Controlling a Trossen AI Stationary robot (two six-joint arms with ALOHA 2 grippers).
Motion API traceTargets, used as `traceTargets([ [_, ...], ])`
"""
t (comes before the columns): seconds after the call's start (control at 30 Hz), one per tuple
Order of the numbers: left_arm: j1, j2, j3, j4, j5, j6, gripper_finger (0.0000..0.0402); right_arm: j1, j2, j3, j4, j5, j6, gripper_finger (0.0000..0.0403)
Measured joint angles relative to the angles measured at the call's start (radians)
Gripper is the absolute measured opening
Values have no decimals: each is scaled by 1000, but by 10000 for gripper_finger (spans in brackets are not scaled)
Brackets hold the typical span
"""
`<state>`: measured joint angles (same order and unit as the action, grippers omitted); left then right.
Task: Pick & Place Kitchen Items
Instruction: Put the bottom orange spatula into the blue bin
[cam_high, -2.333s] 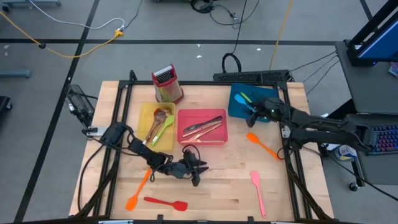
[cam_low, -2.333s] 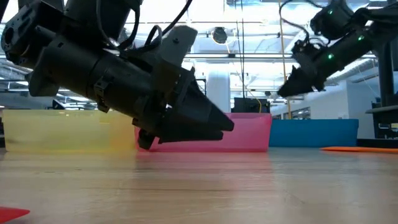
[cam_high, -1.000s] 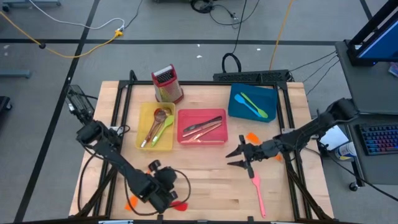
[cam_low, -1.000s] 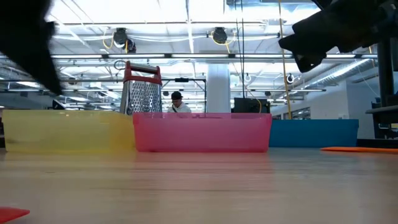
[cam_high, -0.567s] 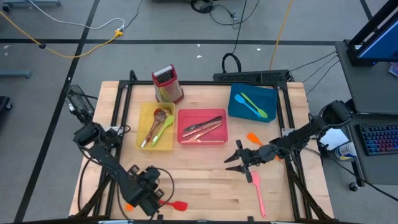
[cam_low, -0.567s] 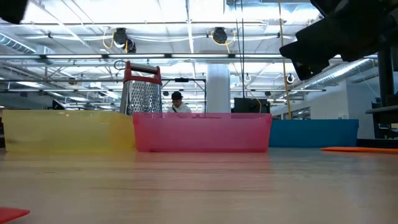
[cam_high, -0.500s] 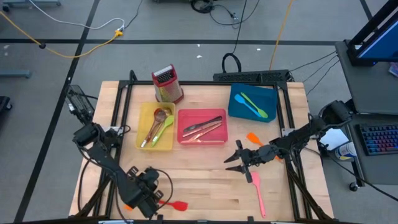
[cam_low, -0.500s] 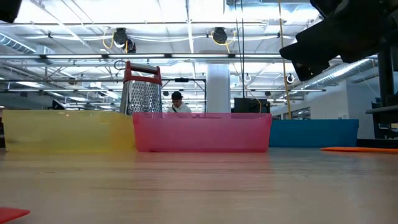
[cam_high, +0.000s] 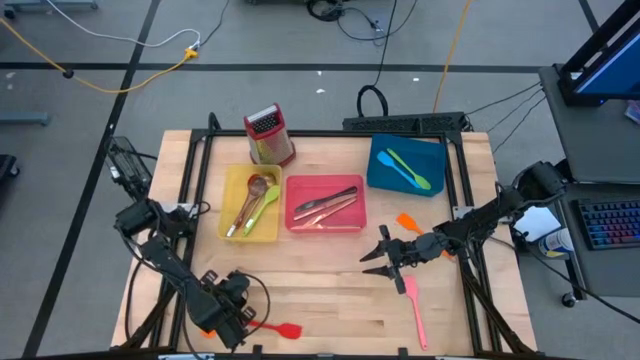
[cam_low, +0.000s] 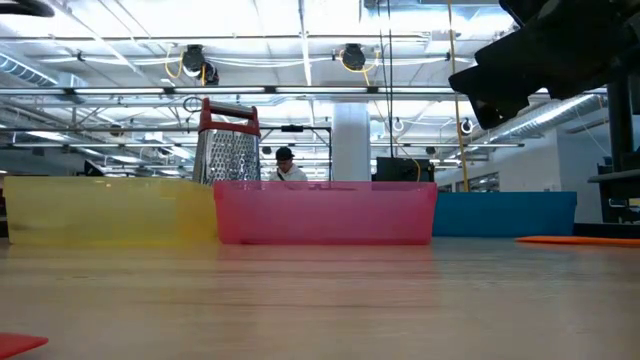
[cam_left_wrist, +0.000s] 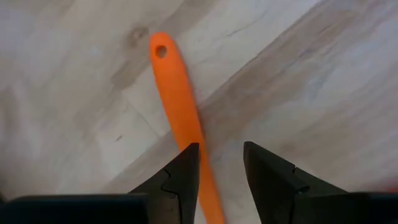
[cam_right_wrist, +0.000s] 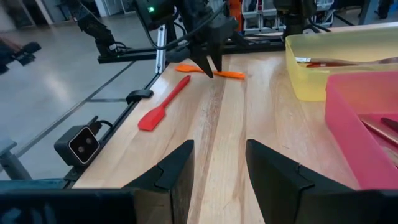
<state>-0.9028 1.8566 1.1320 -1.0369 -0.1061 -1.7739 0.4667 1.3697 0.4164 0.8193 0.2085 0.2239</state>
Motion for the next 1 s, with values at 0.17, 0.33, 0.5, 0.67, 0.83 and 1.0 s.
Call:
traceTargets([
  [0.17,2,-18,-38,10,2,12,131,0,0,0,15,0,4,137],
  [0.33,0,-75,-51,-48,-40,25,131,0,-1,0,38,0,2,137],
  [0.5,0,-152,-49,-142,-90,-18,131,0,-1,0,45,0,1,137],
  [0.67,0,-167,-52,-98,-110,-16,131,0,-1,0,45,0,0,137],
  [0.83,0,-167,-153,69,-115,-16,131,0,0,0,44,0,0,137],
  [1.0,1,-174,-265,209,-100,-34,131,0,0,0,40,0,0,137],
])
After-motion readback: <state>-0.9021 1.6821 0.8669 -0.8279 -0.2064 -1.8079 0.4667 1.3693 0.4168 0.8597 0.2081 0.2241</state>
